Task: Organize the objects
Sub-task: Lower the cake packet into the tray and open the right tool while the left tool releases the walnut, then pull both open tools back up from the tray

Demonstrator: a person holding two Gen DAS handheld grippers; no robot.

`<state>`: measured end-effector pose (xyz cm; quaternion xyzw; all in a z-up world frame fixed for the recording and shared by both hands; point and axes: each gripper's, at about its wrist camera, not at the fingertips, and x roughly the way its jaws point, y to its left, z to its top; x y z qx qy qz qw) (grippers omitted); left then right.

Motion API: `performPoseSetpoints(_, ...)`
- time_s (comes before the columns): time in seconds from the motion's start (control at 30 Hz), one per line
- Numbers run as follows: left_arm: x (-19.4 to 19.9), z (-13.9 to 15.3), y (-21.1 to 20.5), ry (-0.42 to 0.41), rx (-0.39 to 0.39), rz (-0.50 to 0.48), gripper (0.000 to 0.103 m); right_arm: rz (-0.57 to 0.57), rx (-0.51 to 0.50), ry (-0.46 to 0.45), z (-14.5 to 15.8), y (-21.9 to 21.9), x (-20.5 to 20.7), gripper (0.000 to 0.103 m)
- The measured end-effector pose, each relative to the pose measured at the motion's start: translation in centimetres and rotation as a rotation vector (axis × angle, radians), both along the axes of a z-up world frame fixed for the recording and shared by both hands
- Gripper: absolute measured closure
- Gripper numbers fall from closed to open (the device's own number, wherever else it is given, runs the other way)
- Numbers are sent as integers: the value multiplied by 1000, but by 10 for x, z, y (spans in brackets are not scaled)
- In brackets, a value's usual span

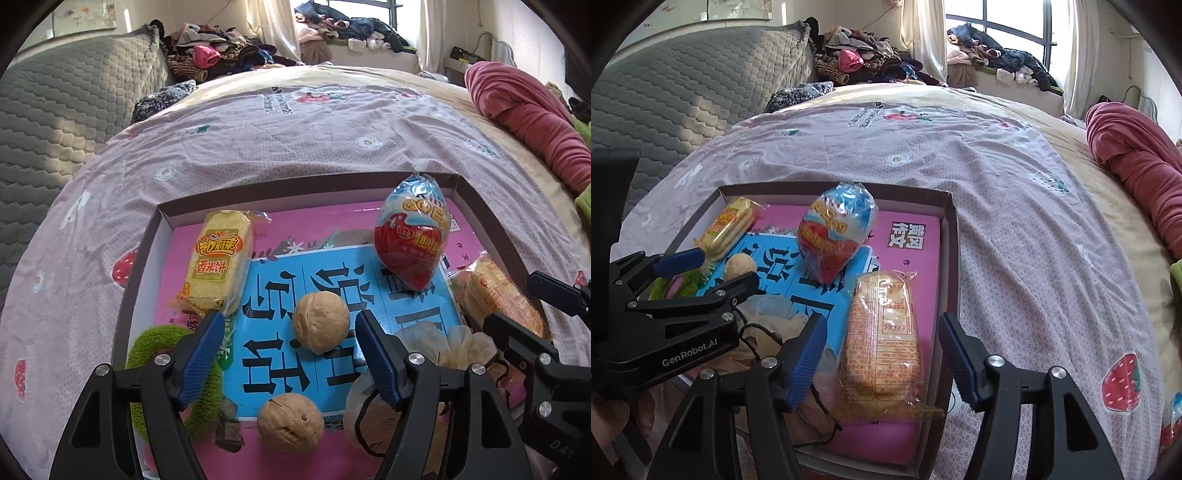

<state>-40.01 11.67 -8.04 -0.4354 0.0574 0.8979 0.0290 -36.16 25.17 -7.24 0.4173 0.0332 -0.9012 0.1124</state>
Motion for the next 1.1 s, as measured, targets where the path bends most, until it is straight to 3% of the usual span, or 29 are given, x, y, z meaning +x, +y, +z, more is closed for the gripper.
performPoseSetpoints(0.4,7,14,-3,37,11,20,18,-15,-15,53,13,3,5,14)
performPoseSetpoints(0.77,18,36,-12,93,28,62,12,-26,-60,123,32,5,15,9)
performPoseSetpoints(0.83,20,39,-13,98,28,69,0,-24,-62,130,35,5,17,6)
performPoseSetpoints(1.1,26,46,-18,121,20,78,0,-21,-66,143,42,3,20,1)
